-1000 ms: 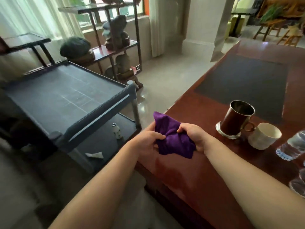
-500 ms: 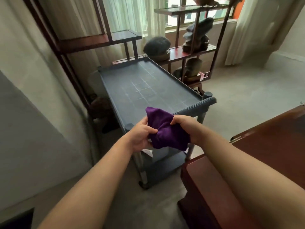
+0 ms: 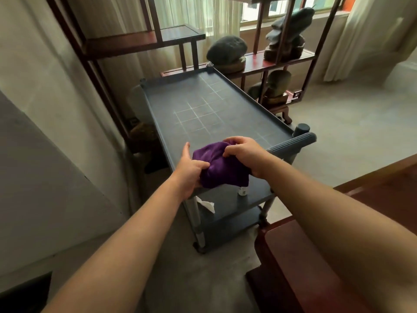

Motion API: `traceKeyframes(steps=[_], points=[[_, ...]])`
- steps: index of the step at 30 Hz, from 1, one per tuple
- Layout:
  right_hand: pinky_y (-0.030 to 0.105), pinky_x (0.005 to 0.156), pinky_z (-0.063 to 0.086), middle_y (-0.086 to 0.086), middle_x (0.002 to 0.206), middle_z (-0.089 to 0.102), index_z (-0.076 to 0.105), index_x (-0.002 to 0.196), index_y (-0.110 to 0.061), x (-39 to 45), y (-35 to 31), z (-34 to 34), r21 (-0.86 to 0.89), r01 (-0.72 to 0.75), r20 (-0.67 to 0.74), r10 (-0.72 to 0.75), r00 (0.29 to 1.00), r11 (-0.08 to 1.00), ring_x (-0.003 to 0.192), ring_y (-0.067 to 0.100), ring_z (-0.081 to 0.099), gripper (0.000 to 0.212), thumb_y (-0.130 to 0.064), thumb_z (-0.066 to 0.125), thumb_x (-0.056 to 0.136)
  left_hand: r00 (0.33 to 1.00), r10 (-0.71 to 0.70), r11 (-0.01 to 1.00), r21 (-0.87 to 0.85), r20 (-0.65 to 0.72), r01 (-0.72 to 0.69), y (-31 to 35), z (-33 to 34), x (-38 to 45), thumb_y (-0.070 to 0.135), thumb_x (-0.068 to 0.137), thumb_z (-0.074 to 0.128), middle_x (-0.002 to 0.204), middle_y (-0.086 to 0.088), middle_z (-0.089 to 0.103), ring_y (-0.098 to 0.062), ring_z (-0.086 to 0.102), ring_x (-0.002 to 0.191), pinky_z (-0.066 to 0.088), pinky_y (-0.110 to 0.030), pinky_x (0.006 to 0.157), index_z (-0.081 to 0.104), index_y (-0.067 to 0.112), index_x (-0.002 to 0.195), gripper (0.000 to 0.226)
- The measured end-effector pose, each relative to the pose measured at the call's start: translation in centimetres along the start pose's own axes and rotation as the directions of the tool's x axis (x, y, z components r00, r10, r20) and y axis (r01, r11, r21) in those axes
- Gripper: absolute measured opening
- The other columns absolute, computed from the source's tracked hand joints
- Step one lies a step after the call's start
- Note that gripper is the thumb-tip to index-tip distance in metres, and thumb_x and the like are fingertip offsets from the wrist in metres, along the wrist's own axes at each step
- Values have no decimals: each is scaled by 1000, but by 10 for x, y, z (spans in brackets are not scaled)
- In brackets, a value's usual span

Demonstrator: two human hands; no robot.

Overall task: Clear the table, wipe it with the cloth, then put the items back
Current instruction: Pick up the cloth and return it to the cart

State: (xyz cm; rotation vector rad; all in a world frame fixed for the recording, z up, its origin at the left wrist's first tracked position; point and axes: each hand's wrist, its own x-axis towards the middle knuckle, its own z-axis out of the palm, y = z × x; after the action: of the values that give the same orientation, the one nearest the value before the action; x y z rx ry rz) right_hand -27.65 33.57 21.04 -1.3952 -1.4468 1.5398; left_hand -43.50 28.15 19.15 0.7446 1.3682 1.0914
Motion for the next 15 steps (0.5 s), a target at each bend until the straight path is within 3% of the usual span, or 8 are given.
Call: traceKeyframes(steps=[3,6,9,12,14,15], points=[[33,91,51,-1,123,56,55,133,-18,9,5,0,-183,90,-41,-99,994,979,107,19,58,57,-3,67,79,999,30,993,115,-34,-26,-3,-2,11,11,80,77,154,-12,27,-40,49,124,56,-52,88,11,44,152,103],[31,97,46,1,132,56,53,136,-19,15,12,0,-339,152,-44,-177,983,929,116,17,53,60,-6,69,80,999,34,942,335,-4,-30,-1,-2,19,39,60,90,151,-9,27,-37,46,126,50,-52,99,23,40,150,112],[29,95,45,2,133,54,57,132,-21,18,16,1,-586,226,-25,-296,955,778,116,18,55,50,-16,69,83,997,70,745,664,14,-61,-4,2,24,53,61,87,140,-5,32,-25,51,111,54,-41,93,39,32,142,97],[32,98,41,2,141,48,65,122,-25,20,21,1,-757,255,31,-356,934,602,121,22,53,34,-31,62,90,990,93,656,742,104,-139,-7,3,26,58,67,79,121,-1,53,-15,59,94,54,-27,74,56,24,127,73],[39,101,41,3,151,39,70,115,-29,20,25,0,-824,207,46,-302,952,528,129,25,47,31,-43,50,94,987,73,561,812,143,-159,-7,4,25,65,68,69,103,1,65,-17,61,90,54,-33,76,63,26,110,57],[42,100,42,2,153,37,71,112,-31,20,27,-1,-848,173,43,-262,964,501,131,26,45,35,-48,44,96,987,67,455,876,148,-162,-8,5,26,71,69,59,98,2,66,-21,59,93,50,-37,82,62,29,106,56]])
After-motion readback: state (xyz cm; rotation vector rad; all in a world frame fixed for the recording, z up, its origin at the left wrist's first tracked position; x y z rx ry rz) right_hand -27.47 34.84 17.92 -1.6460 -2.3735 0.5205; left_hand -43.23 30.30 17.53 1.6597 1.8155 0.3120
